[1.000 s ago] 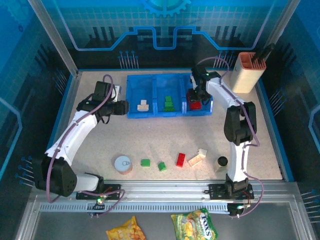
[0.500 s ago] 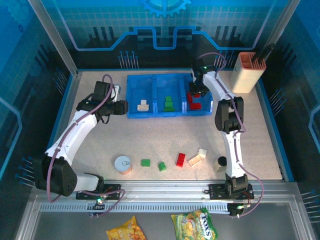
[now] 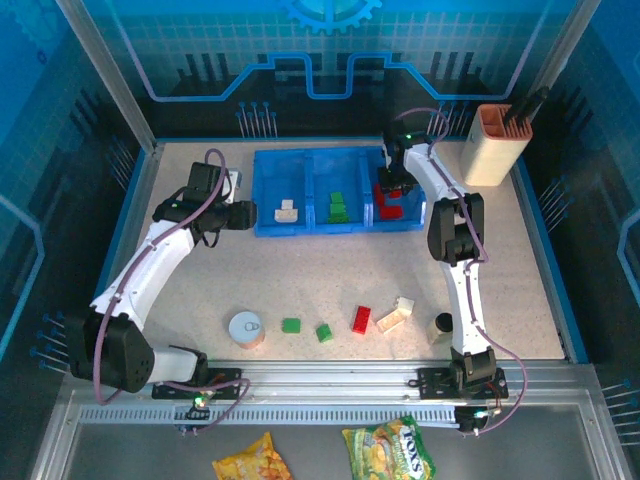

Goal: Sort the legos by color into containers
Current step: Place the lego in the container, then pick up the lego from the bottom-center of the table.

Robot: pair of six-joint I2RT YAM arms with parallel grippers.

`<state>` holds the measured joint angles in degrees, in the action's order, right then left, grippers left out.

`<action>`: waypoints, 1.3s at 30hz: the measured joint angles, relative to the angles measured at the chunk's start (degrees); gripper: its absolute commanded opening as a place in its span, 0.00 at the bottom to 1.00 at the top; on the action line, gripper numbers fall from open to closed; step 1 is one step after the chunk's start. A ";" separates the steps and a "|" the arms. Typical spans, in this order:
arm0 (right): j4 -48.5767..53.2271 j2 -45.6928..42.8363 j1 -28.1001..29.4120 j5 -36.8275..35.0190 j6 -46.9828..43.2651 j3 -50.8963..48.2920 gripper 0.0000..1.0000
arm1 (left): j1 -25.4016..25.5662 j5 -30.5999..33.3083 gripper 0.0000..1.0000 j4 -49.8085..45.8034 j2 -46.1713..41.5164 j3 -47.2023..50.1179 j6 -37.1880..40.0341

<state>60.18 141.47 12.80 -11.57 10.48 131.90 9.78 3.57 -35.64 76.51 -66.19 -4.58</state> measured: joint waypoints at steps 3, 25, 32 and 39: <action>0.02 0.00 0.00 0.00 0.00 0.00 0.44 | 0.00 -0.02 0.62 0.00 0.00 0.00 0.00; 0.94 -10.12 1.99 0.00 0.02 -7.61 0.45 | 0.00 -0.04 0.62 0.00 0.00 0.00 0.00; 0.24 -17.90 3.19 0.76 0.96 -17.44 0.45 | 0.02 -0.96 0.61 -0.07 0.00 0.00 -0.02; -1.75 -27.08 4.15 2.71 2.86 -30.12 0.45 | 1.14 -1.79 0.60 -1.51 0.17 -0.50 -1.51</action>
<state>58.43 114.39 16.95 -8.86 13.34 101.78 10.92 1.78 -37.15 76.69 -66.70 -6.09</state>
